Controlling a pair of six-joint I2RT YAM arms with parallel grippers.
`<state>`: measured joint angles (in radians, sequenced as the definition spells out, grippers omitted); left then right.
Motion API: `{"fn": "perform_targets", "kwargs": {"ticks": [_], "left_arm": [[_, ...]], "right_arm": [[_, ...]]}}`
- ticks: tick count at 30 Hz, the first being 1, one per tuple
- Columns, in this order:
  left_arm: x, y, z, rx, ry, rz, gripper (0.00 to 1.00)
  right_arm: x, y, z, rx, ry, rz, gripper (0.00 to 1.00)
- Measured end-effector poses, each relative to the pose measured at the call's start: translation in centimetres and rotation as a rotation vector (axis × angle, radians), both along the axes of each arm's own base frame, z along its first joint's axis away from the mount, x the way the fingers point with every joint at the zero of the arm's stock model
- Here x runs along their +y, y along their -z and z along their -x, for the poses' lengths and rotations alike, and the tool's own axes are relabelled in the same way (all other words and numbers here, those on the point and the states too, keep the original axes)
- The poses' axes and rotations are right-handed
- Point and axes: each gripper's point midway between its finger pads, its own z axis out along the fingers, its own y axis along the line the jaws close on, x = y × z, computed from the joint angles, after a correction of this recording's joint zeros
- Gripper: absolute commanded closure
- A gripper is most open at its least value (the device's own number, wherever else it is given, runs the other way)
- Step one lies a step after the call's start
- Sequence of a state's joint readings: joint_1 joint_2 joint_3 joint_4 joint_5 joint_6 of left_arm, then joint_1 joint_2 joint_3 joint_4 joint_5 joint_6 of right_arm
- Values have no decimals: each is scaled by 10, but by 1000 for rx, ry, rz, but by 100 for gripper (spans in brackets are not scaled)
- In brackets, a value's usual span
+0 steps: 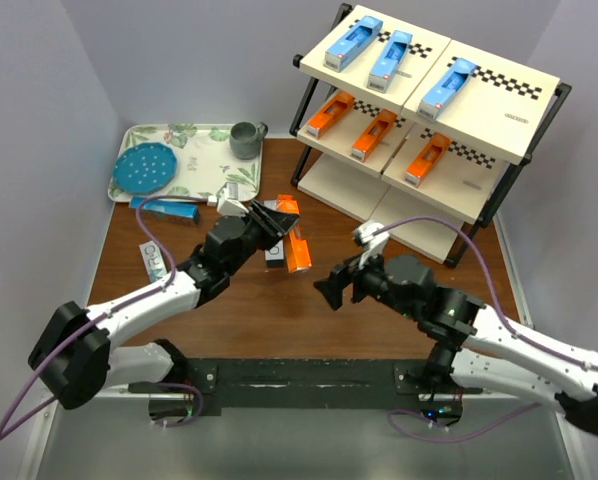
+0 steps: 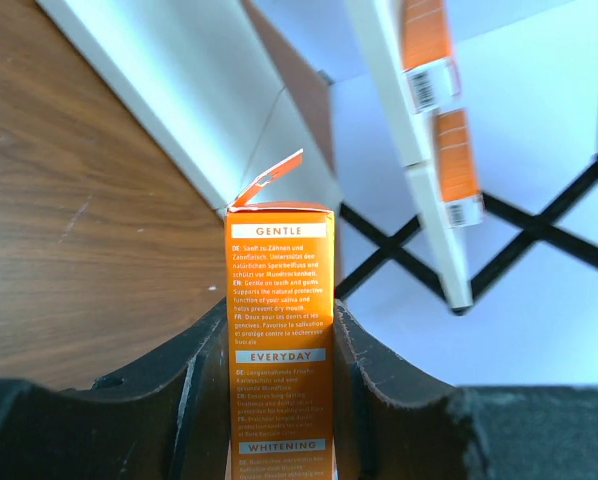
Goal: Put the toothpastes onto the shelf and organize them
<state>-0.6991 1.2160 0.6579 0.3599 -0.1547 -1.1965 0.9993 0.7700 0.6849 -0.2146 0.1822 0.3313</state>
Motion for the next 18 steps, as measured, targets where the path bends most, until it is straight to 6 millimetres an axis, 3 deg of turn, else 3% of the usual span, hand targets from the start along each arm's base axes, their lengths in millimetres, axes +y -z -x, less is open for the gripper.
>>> {"fn": "perform_targets", "kwargs": {"ticks": [3,7,18], "left_arm": [[6,-15,3,-20,-12,43,77],[10,-28,6,-35,-20,85,77],[14,-48,12,-59,-18,141,76]], "right_arm": [[23,9,10,-40,-21,52,2],[45,5,11,-107,9,43,4],[77,-20,-9,-183,129,-75,17]]}}
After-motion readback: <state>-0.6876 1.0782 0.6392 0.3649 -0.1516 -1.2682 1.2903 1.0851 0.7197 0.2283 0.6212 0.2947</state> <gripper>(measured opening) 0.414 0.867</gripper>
